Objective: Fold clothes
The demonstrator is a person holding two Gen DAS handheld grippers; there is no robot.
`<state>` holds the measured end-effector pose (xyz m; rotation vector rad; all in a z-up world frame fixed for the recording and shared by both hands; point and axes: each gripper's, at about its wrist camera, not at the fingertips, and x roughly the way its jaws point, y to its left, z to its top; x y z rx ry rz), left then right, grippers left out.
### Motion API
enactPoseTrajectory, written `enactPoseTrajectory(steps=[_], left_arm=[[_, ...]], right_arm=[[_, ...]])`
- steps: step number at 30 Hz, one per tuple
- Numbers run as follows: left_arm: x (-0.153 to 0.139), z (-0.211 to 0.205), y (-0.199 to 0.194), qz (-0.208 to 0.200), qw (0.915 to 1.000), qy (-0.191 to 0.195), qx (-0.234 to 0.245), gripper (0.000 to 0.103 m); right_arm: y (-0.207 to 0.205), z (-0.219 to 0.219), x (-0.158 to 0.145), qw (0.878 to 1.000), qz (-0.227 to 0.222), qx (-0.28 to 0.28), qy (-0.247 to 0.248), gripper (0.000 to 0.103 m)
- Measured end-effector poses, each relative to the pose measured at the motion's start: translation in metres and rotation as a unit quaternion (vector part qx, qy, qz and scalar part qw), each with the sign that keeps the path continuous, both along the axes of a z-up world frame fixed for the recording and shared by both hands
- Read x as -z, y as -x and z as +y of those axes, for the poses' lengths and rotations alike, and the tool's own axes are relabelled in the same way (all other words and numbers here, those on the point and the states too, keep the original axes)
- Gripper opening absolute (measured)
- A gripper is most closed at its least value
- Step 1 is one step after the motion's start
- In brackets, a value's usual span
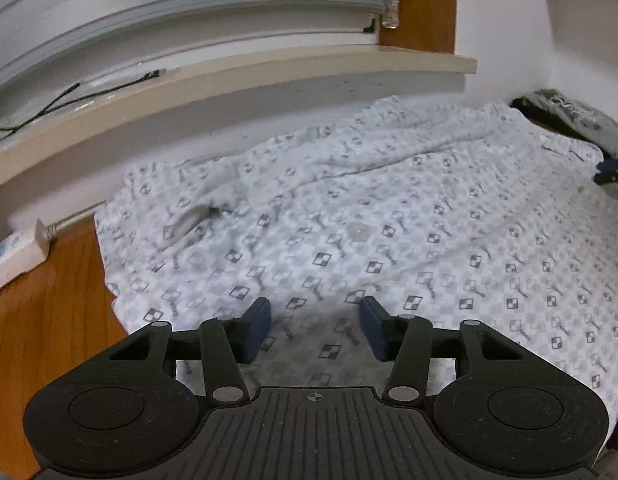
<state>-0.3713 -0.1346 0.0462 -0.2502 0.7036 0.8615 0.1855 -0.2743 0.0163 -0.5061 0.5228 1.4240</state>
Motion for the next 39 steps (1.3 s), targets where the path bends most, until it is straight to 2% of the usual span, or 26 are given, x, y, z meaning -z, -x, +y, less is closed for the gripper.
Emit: enactPoseTrajectory(steps=[7, 10, 12, 16, 22, 30, 31, 33, 34, 36, 39], left_arm=[[0.002, 0.024, 0.007, -0.006, 0.9999, -0.004, -0.010, 0.055], [0.003, 0.035, 0.005, -0.006, 0.9998, -0.010, -0.014, 0.055], [0.004, 0.044, 0.004, -0.007, 0.9998, -0.013, -0.017, 0.055], [0.005, 0.064, 0.002, -0.008, 0.9997, -0.015, -0.020, 0.055], [0.006, 0.094, 0.000, -0.008, 0.9994, -0.018, -0.030, 0.055], [0.002, 0.104, -0.002, -0.009, 0.9984, -0.007, -0.054, 0.056], [0.001, 0.104, -0.003, -0.009, 0.9981, -0.004, -0.060, 0.058], [-0.005, 0.099, -0.005, -0.012, 0.9970, -0.008, -0.076, 0.070], [-0.009, 0.092, -0.008, -0.018, 0.9965, -0.020, -0.079, 0.083], [-0.014, 0.077, -0.018, -0.029, 0.9974, -0.030, -0.058, 0.086], [-0.018, 0.057, -0.034, -0.040, 0.9982, -0.037, -0.024, 0.088]], right_arm=[[-0.008, 0.029, 0.003, 1.000, -0.001, 0.008, 0.000, 0.062], [-0.015, 0.047, 0.001, 1.000, -0.009, 0.013, 0.004, 0.050], [-0.018, 0.058, 0.001, 1.000, -0.015, 0.015, 0.006, 0.049], [-0.025, 0.081, 0.003, 1.000, -0.025, 0.016, 0.001, 0.048], [-0.042, 0.115, 0.007, 1.000, -0.001, 0.014, -0.012, 0.048], [-0.053, 0.171, 0.008, 1.000, 0.001, 0.002, -0.020, 0.049], [-0.052, 0.175, 0.008, 1.000, -0.002, 0.001, -0.020, 0.049], [-0.050, 0.175, 0.007, 1.000, -0.005, 0.002, -0.019, 0.051], [-0.049, 0.170, 0.004, 1.000, -0.008, 0.005, -0.017, 0.051], [-0.048, 0.156, -0.002, 1.000, -0.010, 0.009, -0.014, 0.061], [-0.053, 0.104, -0.013, 1.000, 0.004, 0.012, -0.025, 0.069]])
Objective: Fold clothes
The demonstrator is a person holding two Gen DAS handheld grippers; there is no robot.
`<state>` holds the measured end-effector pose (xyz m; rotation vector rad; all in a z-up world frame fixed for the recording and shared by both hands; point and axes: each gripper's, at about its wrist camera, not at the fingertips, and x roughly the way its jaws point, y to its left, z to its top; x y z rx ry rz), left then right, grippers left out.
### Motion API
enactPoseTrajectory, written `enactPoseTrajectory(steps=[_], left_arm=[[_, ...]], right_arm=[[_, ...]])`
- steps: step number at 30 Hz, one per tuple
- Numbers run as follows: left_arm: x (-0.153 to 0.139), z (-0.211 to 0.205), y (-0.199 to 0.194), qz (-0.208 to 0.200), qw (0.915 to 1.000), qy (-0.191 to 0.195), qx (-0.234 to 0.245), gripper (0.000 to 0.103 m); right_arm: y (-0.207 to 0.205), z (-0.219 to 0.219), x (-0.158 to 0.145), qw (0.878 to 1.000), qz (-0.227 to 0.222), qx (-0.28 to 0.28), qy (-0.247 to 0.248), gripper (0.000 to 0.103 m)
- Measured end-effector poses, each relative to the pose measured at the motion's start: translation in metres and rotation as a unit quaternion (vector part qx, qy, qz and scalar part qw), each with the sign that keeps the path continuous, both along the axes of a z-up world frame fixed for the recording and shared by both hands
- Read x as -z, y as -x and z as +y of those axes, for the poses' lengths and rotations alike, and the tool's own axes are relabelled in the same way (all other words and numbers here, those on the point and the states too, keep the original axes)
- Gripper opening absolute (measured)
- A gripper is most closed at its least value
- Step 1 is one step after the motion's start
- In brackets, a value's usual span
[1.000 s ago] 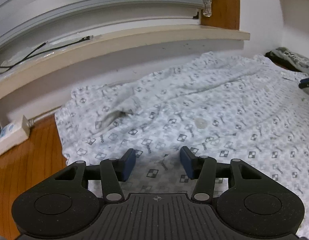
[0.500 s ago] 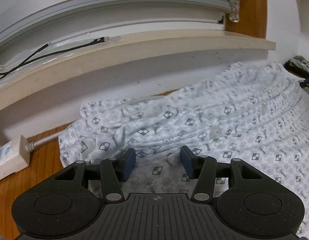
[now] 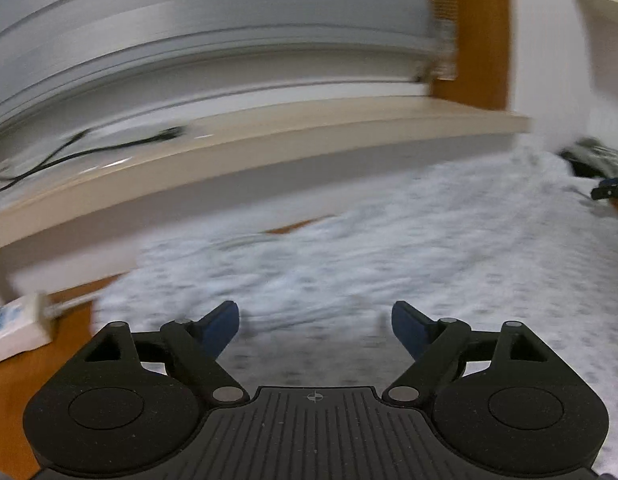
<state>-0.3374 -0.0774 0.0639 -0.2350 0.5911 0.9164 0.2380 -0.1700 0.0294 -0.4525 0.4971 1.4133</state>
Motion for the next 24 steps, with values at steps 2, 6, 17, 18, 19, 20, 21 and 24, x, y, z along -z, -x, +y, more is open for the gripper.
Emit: enactPoseTrajectory(steps=[2, 6, 17, 18, 19, 20, 21, 24], left_arm=[[0.003, -0.010, -0.013, -0.003, 0.9997, 0.004, 0.024, 0.102], [0.016, -0.019, -0.032, 0.002, 0.9989, 0.010, 0.046, 0.103], [0.028, -0.010, -0.024, -0.014, 0.9982, 0.047, 0.034, 0.103], [0.029, -0.008, -0.023, -0.014, 0.9979, 0.053, 0.032, 0.103], [0.030, -0.006, -0.023, -0.014, 0.9977, 0.059, 0.031, 0.103], [0.030, -0.006, -0.024, -0.013, 0.9977, 0.059, 0.031, 0.103], [0.031, -0.006, -0.025, -0.011, 0.9978, 0.058, 0.031, 0.103], [0.032, -0.006, -0.027, -0.005, 0.9979, 0.056, 0.032, 0.103]], right_arm=[[-0.003, -0.038, -0.004, 1.000, 0.003, 0.010, 0.004, 0.069], [-0.004, -0.113, -0.004, 0.999, 0.036, 0.031, 0.004, 0.069], [0.040, -0.181, 0.010, 0.999, 0.050, 0.005, 0.017, 0.041], [0.042, -0.182, 0.010, 0.999, 0.048, 0.005, 0.016, 0.018], [0.042, -0.182, 0.011, 0.999, 0.052, 0.006, 0.014, 0.005], [0.041, -0.180, 0.011, 0.998, 0.055, 0.007, 0.013, 0.003], [0.041, -0.178, 0.010, 0.998, 0.056, 0.008, 0.010, 0.003], [0.041, -0.171, 0.000, 0.999, 0.039, 0.011, -0.019, 0.002]])
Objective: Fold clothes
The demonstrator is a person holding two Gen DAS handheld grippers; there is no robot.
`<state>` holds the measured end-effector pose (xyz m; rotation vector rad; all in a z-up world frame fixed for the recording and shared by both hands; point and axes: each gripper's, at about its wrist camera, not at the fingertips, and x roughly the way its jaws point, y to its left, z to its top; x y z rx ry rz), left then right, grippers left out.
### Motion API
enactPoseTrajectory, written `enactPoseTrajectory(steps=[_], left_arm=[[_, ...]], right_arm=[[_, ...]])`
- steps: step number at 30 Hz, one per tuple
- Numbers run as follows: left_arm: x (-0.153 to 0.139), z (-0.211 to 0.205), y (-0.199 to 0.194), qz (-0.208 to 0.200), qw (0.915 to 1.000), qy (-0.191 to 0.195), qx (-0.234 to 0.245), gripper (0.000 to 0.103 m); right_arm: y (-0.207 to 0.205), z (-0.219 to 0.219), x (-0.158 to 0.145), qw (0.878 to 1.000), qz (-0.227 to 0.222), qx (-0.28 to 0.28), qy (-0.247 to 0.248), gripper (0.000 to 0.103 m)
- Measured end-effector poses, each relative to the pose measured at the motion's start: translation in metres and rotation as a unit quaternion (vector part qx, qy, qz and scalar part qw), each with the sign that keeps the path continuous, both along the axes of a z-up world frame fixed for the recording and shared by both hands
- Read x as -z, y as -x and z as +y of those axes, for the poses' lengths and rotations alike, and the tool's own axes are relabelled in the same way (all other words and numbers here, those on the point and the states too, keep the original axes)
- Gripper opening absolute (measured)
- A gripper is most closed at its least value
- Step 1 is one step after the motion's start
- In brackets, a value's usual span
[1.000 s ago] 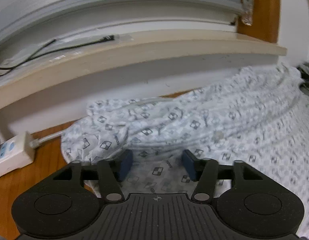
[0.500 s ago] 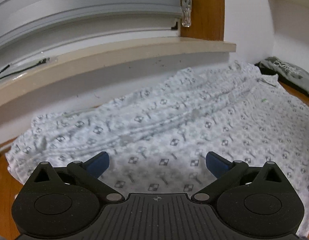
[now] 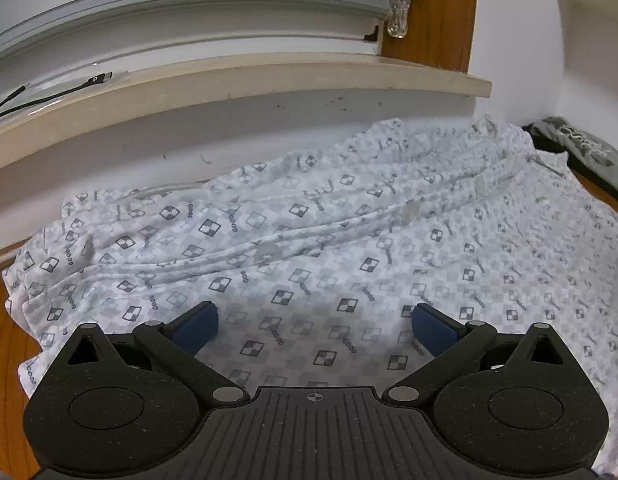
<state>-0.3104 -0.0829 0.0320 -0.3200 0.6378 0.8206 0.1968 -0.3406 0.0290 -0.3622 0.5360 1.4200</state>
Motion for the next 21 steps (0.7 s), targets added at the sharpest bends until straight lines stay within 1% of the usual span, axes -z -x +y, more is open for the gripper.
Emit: enactPoseTrajectory(steps=[3, 5, 7, 9, 10, 12, 15, 16, 17, 19, 20, 21], left_arm=[[0.001, -0.001, -0.001, 0.007, 1.0000, -0.003, 0.000, 0.103], [0.002, -0.002, -0.001, 0.012, 0.9999, -0.006, 0.001, 0.103], [0.002, -0.003, -0.003, 0.018, 0.9998, -0.009, 0.001, 0.103], [0.002, -0.002, -0.003, 0.018, 0.9998, -0.009, 0.002, 0.103], [0.003, -0.002, -0.003, 0.019, 0.9998, -0.009, 0.002, 0.103], [0.003, -0.002, -0.003, 0.019, 0.9998, -0.009, 0.002, 0.103], [0.003, -0.002, -0.003, 0.020, 0.9998, -0.009, 0.002, 0.103], [0.003, -0.002, -0.003, 0.020, 0.9998, -0.009, 0.002, 0.103], [0.002, -0.003, -0.004, 0.020, 0.9998, -0.010, 0.002, 0.103], [0.002, -0.003, -0.004, 0.020, 0.9998, -0.009, 0.002, 0.103], [0.002, -0.004, -0.004, 0.020, 0.9998, -0.009, 0.002, 0.103], [0.002, -0.003, -0.004, 0.020, 0.9998, -0.009, 0.002, 0.103]], right_arm=[[-0.002, 0.013, -0.020, 0.999, -0.007, 0.004, -0.035, 0.002], [0.000, 0.030, -0.034, 0.998, -0.018, 0.001, -0.055, 0.002], [0.005, 0.054, -0.047, 0.997, -0.027, -0.009, -0.072, 0.002], [0.015, 0.083, -0.057, 0.995, -0.044, -0.023, -0.083, 0.002], [0.021, 0.097, -0.057, 0.994, -0.057, -0.031, -0.084, 0.002], [0.030, 0.126, -0.051, 0.993, -0.079, -0.044, -0.071, 0.002], [0.035, 0.156, -0.026, 0.995, -0.084, -0.049, -0.022, 0.004], [0.035, 0.156, -0.019, 0.995, -0.083, -0.050, -0.012, 0.005], [0.034, 0.155, -0.012, 0.996, -0.080, -0.050, -0.005, 0.010], [0.030, 0.135, -0.010, 0.997, -0.065, -0.047, -0.009, 0.022], [0.027, 0.122, -0.010, 0.997, -0.060, -0.045, -0.012, 0.035], [0.024, 0.110, -0.009, 0.997, -0.056, -0.043, -0.014, 0.044]])
